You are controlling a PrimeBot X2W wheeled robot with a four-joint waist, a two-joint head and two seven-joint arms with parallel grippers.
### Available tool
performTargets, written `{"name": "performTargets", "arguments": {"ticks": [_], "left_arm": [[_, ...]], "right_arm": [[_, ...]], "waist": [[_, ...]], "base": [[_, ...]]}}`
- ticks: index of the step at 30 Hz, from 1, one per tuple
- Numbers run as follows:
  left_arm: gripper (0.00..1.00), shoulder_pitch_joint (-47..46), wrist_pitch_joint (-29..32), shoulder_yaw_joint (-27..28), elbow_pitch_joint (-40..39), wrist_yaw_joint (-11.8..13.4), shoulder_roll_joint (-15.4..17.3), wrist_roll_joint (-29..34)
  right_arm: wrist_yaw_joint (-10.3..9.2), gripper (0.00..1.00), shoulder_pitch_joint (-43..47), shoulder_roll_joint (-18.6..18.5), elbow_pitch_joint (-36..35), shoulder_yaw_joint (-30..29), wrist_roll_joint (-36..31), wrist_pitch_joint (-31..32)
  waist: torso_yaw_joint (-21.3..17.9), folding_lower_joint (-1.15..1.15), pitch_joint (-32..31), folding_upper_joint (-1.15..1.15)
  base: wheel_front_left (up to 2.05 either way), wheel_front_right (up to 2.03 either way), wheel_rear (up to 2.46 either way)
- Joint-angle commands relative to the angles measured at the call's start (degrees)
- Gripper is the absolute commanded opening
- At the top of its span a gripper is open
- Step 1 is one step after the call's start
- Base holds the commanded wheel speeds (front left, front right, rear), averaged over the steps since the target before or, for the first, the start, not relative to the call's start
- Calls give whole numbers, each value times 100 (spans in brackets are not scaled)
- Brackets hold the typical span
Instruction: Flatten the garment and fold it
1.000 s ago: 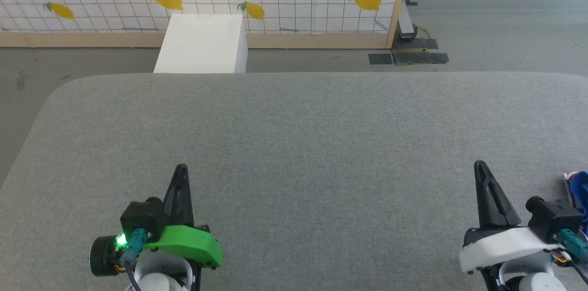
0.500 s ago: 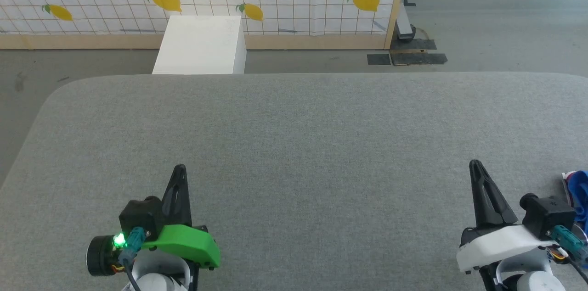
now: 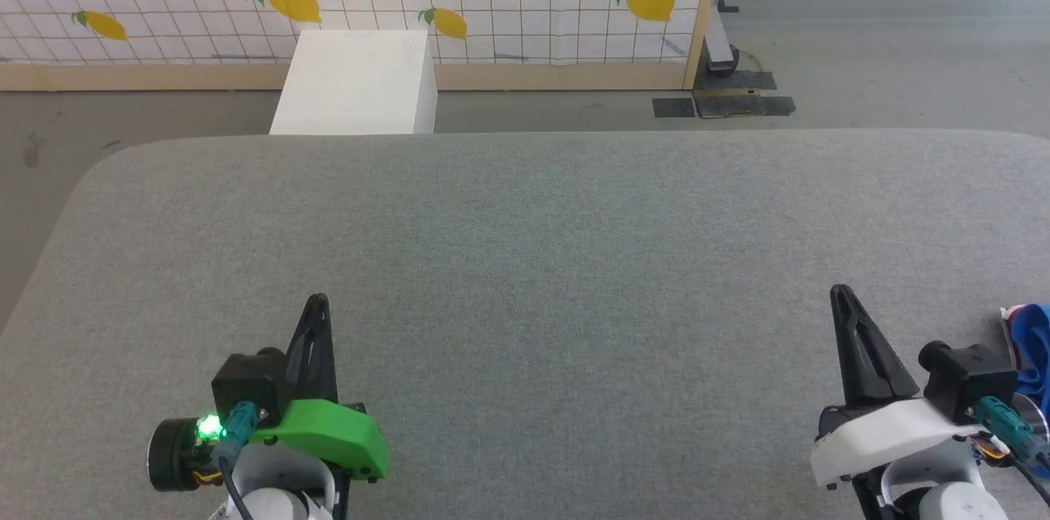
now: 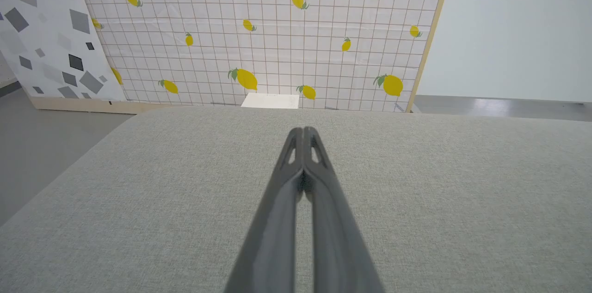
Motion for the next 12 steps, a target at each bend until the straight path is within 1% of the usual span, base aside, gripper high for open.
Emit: {"name": "performTargets", "arguments": {"ticks": [1,12], "left_arm": [[0,70,47,26,-47,-33,-15,45],[0,95,173,81,-119,-72,-17,144]], "right_arm": [[-4,0,24,3,-52,17,-89,39],[-5,0,28,3,-128,58,-197,164]], "waist": [[-3,0,-2,0],[-20,0,-12,0]], "base": [[0,0,0],[0,0,0]]}}
